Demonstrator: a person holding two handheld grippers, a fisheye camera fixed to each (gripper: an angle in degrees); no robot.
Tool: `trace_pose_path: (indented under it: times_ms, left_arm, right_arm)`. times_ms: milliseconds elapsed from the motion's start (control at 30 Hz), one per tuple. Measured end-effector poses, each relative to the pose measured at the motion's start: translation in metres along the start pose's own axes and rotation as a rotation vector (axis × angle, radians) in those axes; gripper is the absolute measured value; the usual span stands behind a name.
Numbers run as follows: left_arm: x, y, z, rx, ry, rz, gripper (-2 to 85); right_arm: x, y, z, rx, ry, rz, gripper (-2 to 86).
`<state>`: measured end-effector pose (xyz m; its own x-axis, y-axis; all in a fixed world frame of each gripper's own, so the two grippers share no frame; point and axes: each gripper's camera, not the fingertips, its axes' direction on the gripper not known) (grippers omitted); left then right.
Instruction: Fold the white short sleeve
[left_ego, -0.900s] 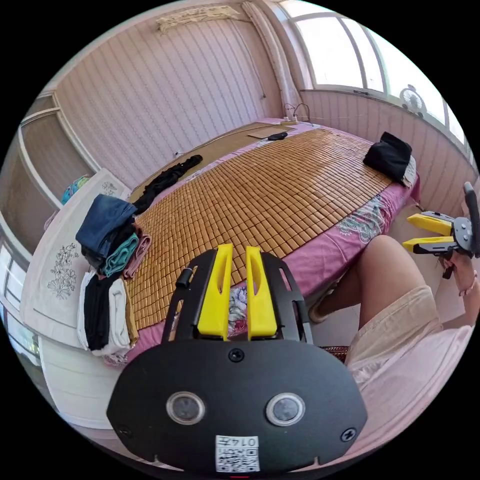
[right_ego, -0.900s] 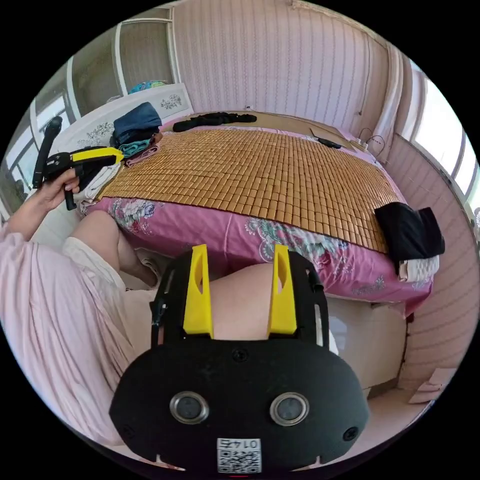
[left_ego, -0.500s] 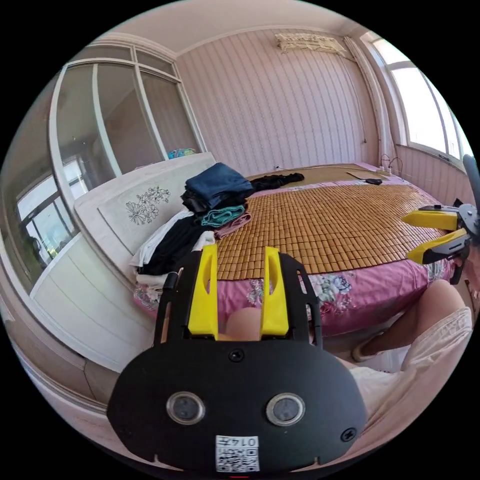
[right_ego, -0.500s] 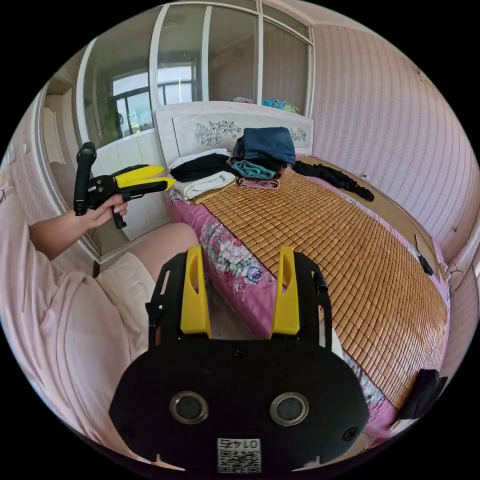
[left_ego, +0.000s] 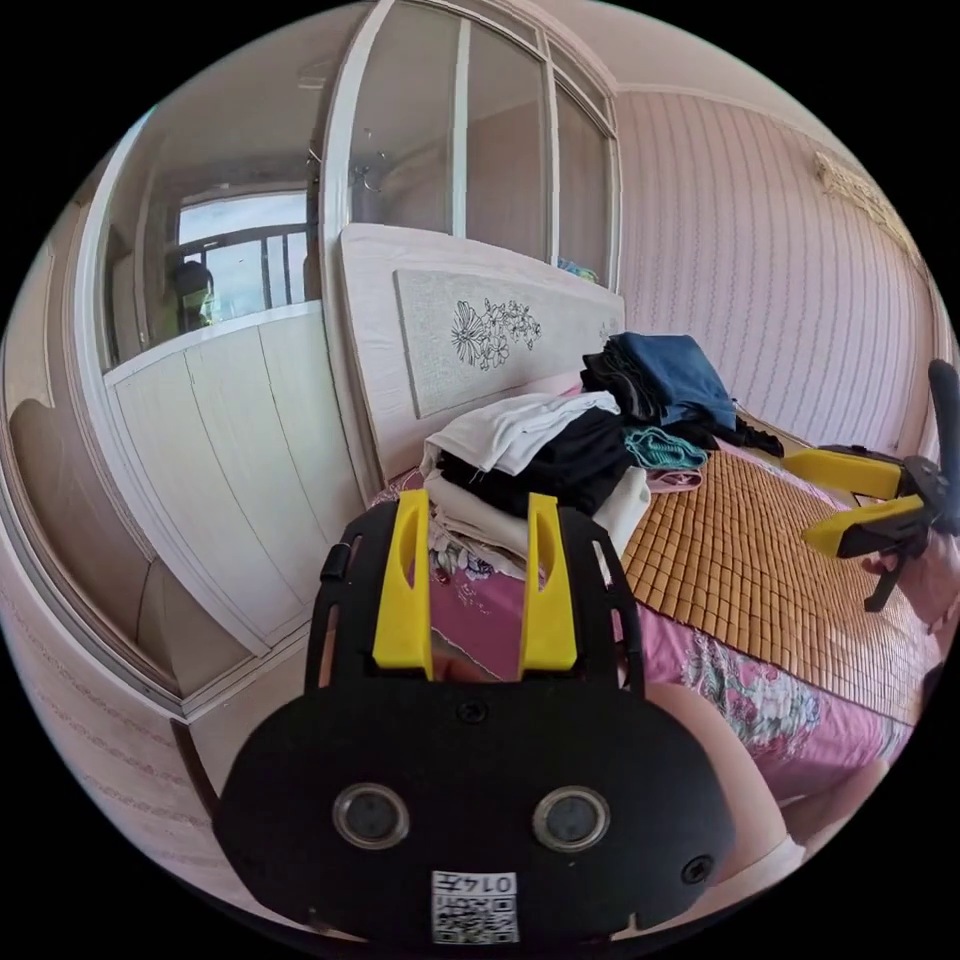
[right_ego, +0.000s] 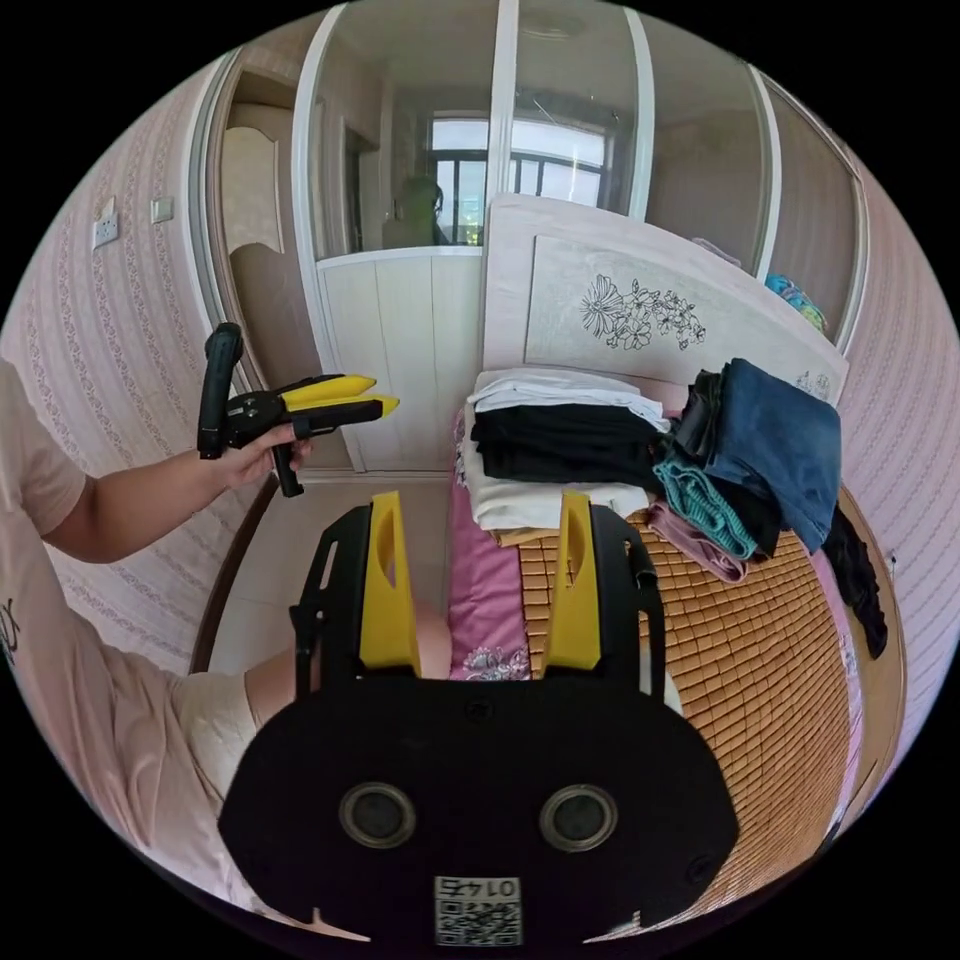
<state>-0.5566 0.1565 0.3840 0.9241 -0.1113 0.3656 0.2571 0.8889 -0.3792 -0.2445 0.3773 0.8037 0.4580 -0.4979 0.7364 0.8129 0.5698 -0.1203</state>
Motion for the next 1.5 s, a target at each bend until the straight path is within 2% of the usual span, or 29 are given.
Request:
trace_pose_path:
  times_ms: [233,367,500,600,733,900,967,1067,1167,1400,1467,1500]
  left_arm:
    - [0.002,-0.033,0.071,-0.033,0.09,-0.047,15.8]
    - [0.004,-0.047,0.093,-0.03,0.055,-0.033,14.2]
    - [-0.014,-0.065,0.114,-0.06,-0.03,-0.017,6.7]
    - [-0.023,-0.075,0.137,-0.145,0.038,0.021,7.4]
    - [-0.021,-0.085,0.131,-0.164,0.052,0.103,9.8]
    - [-0.026,-0.081,0.113,-0.094,0.104,0.149,11.9]
    - [-0.018,-0.083,0.121,-0.128,0.099,0.201,11.2]
    - [-0.008,-0.088,0.131,-0.162,0.097,0.244,7.1]
    - [-0.013,-0.095,0.129,-0.184,0.196,0.243,0.8]
    - [-0.032,-0.119,0.088,-0.114,0.222,0.222,-0.8]
    - [-0.036,-0.126,0.078,-0.102,0.215,0.231,-0.8]
    - [-0.037,-0.13,0.074,-0.1,0.205,0.245,-0.8]
  right_arm:
    - [0.028,-0.08,0.105,-0.012,-0.029,-0.104,20.1]
    - [0.044,-0.119,0.149,-0.08,-0.064,-0.114,18.0]
    - [0.068,-0.144,0.19,-0.131,-0.12,-0.001,16.8]
    - [0.077,-0.153,0.212,-0.104,-0.141,0.067,16.1]
    - [0.083,-0.162,0.234,-0.1,-0.161,0.155,14.2]
    - [0.09,-0.165,0.243,-0.06,-0.146,0.187,12.6]
    - [0.094,-0.17,0.247,-0.081,-0.131,0.179,10.6]
    - [0.104,-0.177,0.248,-0.12,-0.082,0.18,4.3]
    - [0.12,-0.178,0.233,-0.1,-0.138,0.212,0.6]
    - [0.151,-0.166,0.188,-0.035,-0.188,0.308,0.9]
    - [0.149,-0.164,0.185,-0.012,-0.227,0.315,2.3]
    - [0.147,-0.164,0.187,-0.009,-0.286,0.342,6.7]
